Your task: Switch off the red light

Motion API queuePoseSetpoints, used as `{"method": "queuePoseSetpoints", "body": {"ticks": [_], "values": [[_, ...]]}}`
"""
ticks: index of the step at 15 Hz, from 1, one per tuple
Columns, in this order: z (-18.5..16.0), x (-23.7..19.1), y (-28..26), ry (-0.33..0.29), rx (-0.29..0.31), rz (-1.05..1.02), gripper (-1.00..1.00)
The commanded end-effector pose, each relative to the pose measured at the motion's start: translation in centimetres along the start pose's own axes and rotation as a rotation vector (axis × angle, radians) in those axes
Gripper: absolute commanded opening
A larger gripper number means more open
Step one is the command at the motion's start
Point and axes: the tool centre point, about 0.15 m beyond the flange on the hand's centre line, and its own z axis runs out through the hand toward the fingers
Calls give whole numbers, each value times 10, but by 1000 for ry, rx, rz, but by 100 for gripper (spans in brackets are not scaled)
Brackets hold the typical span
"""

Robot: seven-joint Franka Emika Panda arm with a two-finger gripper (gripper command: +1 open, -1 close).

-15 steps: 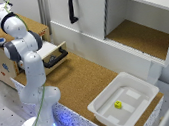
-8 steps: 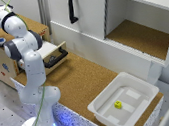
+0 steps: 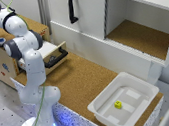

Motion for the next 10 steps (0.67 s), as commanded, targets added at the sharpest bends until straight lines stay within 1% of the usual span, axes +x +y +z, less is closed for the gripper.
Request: {"method": "queuePoseSetpoints", "body": {"ticks": [1, 2, 3, 4, 5, 6, 7, 9, 10], "values": [[-62, 40, 7, -245, -131, -14, -100], [-82, 41, 3, -256, -163, -20, -100], [-103, 37, 2, -247, -183, -12, -100], [-109, 32, 2, -247, -180, -6, -100], [-112, 27, 4, -249, -177, 3, -100], [-111, 21, 5, -267, -172, 12, -100], [-108, 18, 6, -258, -158, 20, -100], [-99, 14, 8, -216, -132, 41, -100], [-95, 13, 8, -184, -127, 52, 100]]}}
